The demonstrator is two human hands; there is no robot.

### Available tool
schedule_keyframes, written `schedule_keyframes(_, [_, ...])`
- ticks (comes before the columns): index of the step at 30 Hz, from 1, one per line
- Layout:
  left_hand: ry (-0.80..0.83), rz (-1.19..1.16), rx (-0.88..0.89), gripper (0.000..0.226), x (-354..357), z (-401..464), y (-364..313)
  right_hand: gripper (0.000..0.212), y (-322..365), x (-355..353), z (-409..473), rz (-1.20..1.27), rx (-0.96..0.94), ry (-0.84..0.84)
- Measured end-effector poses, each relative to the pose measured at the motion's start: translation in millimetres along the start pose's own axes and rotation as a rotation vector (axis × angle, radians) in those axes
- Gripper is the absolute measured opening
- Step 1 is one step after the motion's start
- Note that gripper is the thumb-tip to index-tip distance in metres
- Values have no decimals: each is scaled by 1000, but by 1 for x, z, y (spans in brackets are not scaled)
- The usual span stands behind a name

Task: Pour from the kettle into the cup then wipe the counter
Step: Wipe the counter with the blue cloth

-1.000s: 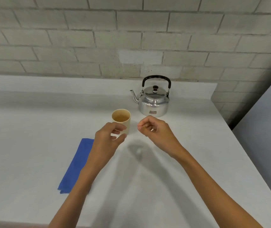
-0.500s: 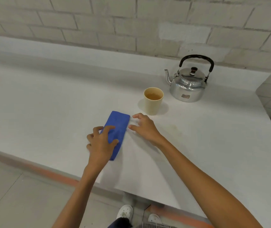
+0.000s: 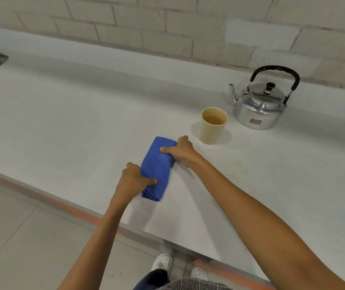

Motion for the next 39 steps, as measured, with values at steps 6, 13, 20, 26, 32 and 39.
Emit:
schedule_keyframes(6, [210, -122, 57, 40, 18, -1, -11, 20, -6, -19, -4, 103, -48, -46])
schedule_keyframes(13, [432, -313, 141, 32, 56, -34, -41, 20, -36, -79, -36, 134, -109, -177])
schedule_keyframes(20, [579, -348, 80, 37, 112, -61, -51, 19, -78, -101, -55, -62, -109, -298])
schedule_keyframes(26, [-50, 351, 419, 59, 72, -44, -74, 44, -63, -89, -78, -434, -244, -654])
schedule_keyframes(32, [-246, 399, 734, 37, 62, -24, -99, 54, -63, -26, -77, -513, -286, -498])
schedule_keyframes(39, [-125, 380, 849, 46, 87, -14, -90, 54, -87, -14, -117, -637, -402, -404])
Point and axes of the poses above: each hand's wrist, its own z-axis towards the middle knuckle, its own x-axis out of the palm, y = z × x, the point moved 9 cm from there along z, towards the middle knuckle, and after that the axes turned 2 degrees about z, right-handed, at the moved point
